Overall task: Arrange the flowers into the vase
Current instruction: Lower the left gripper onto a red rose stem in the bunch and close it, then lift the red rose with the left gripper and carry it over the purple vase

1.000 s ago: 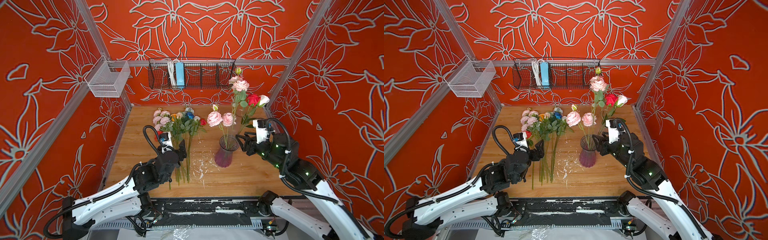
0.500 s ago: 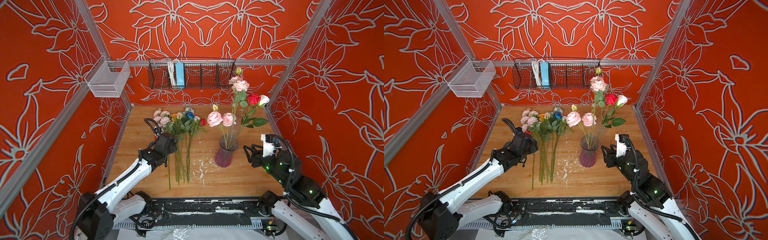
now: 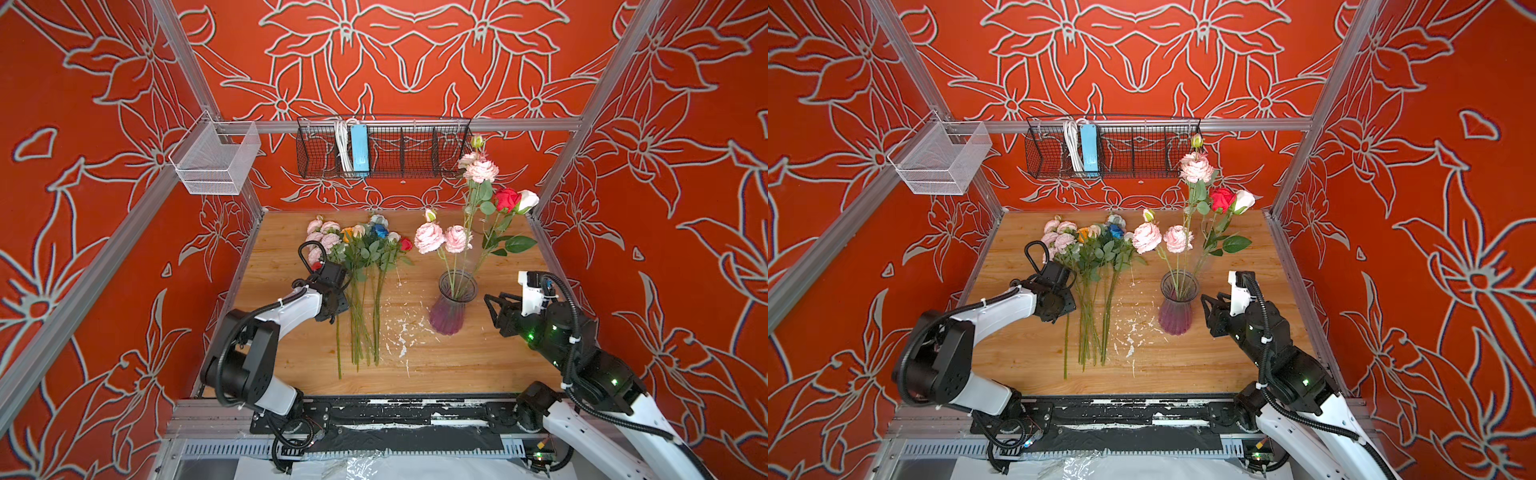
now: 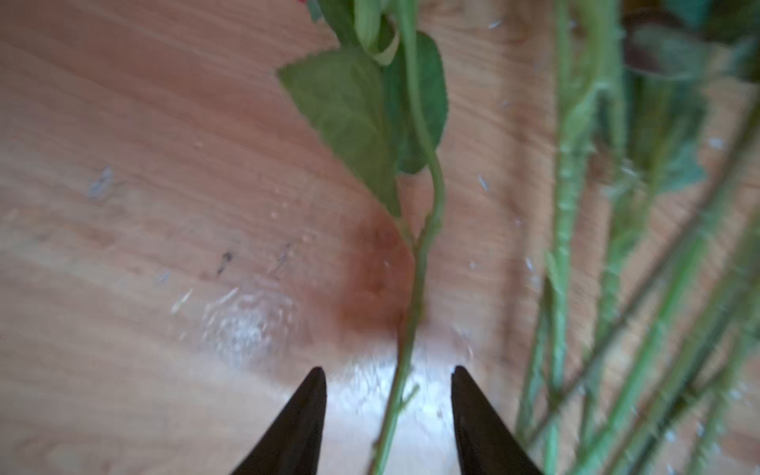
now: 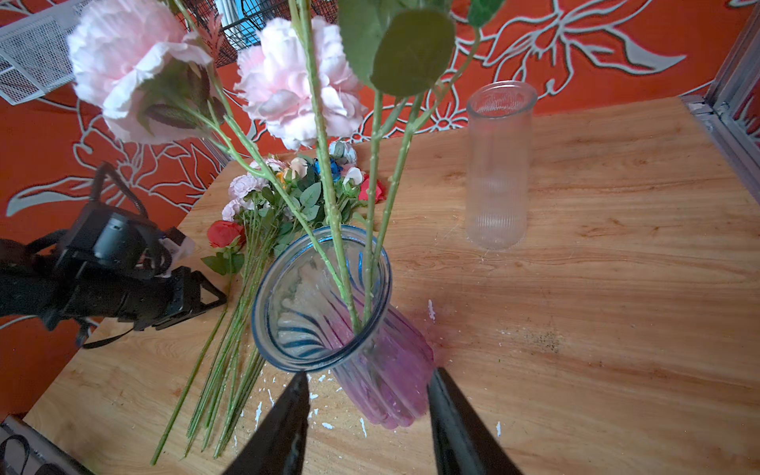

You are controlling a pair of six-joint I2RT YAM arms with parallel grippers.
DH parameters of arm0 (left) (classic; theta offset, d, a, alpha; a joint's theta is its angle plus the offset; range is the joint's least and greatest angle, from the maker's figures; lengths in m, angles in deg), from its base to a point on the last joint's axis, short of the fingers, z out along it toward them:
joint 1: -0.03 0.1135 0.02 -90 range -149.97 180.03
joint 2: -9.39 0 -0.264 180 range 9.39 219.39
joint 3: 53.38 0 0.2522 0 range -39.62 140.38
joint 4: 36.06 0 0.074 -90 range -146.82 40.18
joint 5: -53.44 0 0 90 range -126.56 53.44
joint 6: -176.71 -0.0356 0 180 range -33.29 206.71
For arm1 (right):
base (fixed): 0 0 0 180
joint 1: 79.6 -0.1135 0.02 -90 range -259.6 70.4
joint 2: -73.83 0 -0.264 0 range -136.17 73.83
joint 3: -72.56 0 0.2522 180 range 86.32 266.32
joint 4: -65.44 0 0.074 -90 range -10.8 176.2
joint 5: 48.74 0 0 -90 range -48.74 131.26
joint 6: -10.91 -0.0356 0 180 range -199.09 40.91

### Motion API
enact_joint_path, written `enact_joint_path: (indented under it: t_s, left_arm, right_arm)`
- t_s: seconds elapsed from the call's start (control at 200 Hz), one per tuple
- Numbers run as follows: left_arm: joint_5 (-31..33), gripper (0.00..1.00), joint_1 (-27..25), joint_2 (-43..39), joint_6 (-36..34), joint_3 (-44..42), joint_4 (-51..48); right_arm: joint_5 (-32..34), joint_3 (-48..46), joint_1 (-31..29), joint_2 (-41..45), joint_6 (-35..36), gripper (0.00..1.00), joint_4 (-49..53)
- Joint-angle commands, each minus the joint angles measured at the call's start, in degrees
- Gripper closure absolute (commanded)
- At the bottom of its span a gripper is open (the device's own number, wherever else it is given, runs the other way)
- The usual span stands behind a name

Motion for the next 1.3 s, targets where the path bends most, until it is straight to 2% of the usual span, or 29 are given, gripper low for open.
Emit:
enact_joint_path:
  t_s: [0.0, 0.075, 0.14, 0.19, 0.245, 0.375, 0.61, 0.736, 0.806, 0.871, 0.926, 1.031, 1.101, 1.296]
  left_arm:
    - [-2.3, 0.53, 1.3, 4.0, -1.6, 3.4, 1.2]
    - [-2.2, 0.60, 1.6, 7.0, -2.3, 5.8, 0.6]
    - [-2.2, 0.73, 1.6, 9.2, -3.5, 8.0, -0.7]
    - [-1.8, 0.78, 1.6, 10.3, -3.7, 9.3, -2.0]
    - [-2.1, 0.86, 1.6, 10.6, -4.7, 10.3, -3.2]
    - [-1.5, 0.96, 1.6, 7.8, -5.4, 11.9, -7.2]
    - [-0.6, 1.00, 1.3, -7.8, -6.3, 9.8, -11.7]
    - [-3.5, 1.00, 0.5, -19.8, -6.2, 8.2, -13.2]
    - [-7.5, 1.00, -0.6, -27.6, -7.0, 6.6, -9.4]
    - [-10.4, 1.00, -3.2, -35.4, -8.5, 5.5, -3.5]
    - [-10.3, 1.00, -7.0, -40.5, -10.0, 4.5, 2.9]
    - [-11.4, 1.00, -14.6, -44.3, -15.1, 4.6, 17.4]
    - [-12.3, 1.00, -19.6, -42.2, -20.3, 6.9, 25.5]
    - [-15.4, 1.00, -32.8, -26.9, -35.6, 22.4, 35.0]
  right_arm:
    - [-0.6, -0.5, 0.2, 1.4, -2.0, 0.51, -0.8]
    - [-1.2, -0.7, 0.2, 1.8, -2.1, 0.51, -0.7]
    - [-1.0, -0.3, 0.2, 2.0, -1.8, 0.51, -0.3]
    - [-0.9, 0.3, 0.1, 1.9, -1.3, 0.51, -0.1]
    - [-0.8, 0.6, 0.2, 2.0, -0.8, 0.51, -0.1]
    - [-0.2, 1.0, 0.1, 2.4, -0.5, 0.51, 0.1]
    - [-0.5, 1.9, 0.2, 2.3, -0.1, 0.52, 0.6]
    - [-2.7, 2.2, 0.2, 1.9, 1.0, 0.52, 0.0]
    - [-3.4, 2.0, 0.2, 2.1, 1.6, 0.51, -0.6]
    - [-1.7, 1.4, 0.2, 2.7, 1.4, 0.51, -1.1]
    - [1.1, 0.1, 0.2, 3.4, 0.5, 0.50, -2.0]
    - [4.8, -3.0, 0.1, 5.4, -1.9, 0.50, -4.8]
    - [8.5, -5.6, 0.2, 7.1, -4.8, 0.48, -6.2]
    - [17.0, -8.7, 0.2, 11.5, -9.2, 0.44, -5.2]
